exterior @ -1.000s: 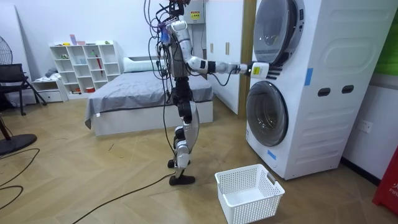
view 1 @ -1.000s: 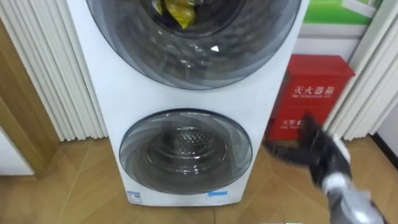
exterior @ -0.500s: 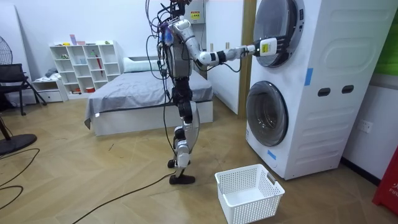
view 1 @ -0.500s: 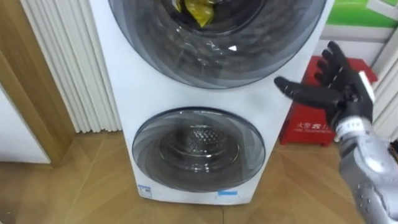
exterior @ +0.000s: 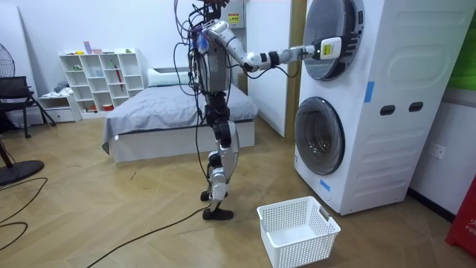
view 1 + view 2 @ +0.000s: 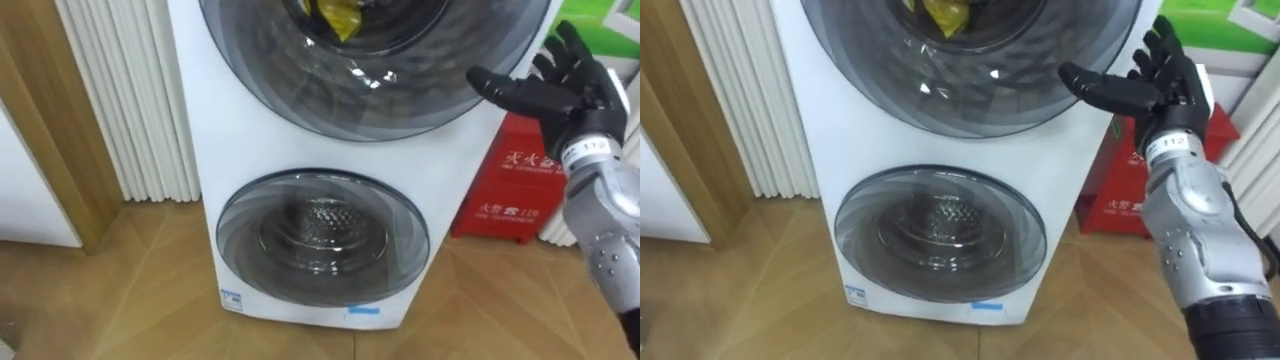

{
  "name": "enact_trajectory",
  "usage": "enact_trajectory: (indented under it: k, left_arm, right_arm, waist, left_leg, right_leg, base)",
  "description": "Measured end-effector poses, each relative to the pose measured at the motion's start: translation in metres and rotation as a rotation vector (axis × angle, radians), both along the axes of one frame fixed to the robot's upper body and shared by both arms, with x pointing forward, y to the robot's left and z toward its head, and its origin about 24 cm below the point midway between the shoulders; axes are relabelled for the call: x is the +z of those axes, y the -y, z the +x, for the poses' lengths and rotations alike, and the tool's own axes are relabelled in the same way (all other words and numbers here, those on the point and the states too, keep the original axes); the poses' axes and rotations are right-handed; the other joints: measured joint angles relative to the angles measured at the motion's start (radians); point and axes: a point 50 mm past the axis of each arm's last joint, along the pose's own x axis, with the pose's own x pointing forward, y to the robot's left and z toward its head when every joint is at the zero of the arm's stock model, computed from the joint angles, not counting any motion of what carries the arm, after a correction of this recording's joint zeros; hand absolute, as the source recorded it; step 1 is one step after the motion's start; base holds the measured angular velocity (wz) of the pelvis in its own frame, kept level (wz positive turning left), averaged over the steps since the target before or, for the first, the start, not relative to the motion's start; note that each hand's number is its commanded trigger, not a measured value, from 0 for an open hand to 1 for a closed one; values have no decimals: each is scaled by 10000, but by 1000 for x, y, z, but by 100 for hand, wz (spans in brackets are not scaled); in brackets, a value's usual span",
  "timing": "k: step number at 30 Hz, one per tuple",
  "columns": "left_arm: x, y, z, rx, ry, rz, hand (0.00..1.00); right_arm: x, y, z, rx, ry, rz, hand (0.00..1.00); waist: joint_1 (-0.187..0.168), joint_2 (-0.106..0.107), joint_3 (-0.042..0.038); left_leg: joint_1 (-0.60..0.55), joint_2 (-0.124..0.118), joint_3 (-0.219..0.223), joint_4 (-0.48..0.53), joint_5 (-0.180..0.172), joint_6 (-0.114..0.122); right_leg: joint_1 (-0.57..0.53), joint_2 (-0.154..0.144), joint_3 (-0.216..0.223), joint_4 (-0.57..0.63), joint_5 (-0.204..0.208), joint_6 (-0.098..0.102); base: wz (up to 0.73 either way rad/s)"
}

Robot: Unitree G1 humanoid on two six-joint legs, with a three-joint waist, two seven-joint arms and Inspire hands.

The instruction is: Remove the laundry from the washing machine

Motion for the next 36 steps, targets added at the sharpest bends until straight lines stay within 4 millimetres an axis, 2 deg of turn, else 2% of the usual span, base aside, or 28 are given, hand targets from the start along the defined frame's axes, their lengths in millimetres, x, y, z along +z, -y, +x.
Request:
enact_trajectory:
  k: [9, 18, 24, 29, 36]
  left_arm:
    - [1, -4, -1, -792, -606, 226, 0]
    - [3, -10, 3, -600, -497, -40, 0]
    - [3, -13, 1, -607, -637, -171, 0]
    - [5, -18, 2, -716, -606, -220, 0]
    - [4, -18, -2, -711, -705, -284, 0]
  right_arm:
    - [9, 14, 9, 105, -158, -258, 0]
    - [-11, 42, 10, -226, -1368, -334, 0]
    - [-12, 51, 7, -351, -1460, -449, 0]
    - [-13, 52, 7, -330, -1492, -509, 0]
    - [-9, 50, 9, -251, -1439, -621, 0]
  waist:
    - [26, -37, -21]
    - [337, -66, -24]
    - [400, -103, -2]
    - [484, -290, 84]
    - [539, -314, 55]
  left_leg:
    - [-62, -7, -154, -18, 7, -4]
    - [72, -9, -155, -70, 7, -3]
    - [161, 11, -191, -179, 9, 0]
    - [175, 31, -198, -230, 8, 1]
    - [197, 14, -179, -220, 8, 1]
  right_leg:
    - [-5, -12, -271, 9, 0, 0]
    - [134, -12, -339, 1, 0, 0]
    - [134, 5, -387, 26, 0, 2]
    - [158, 19, -505, 3, -3, 6]
    - [77, -2, -502, 10, -3, 7]
  base:
    - [5]
    - [3]
    - [-4]
    - [-9]
    - [-4]
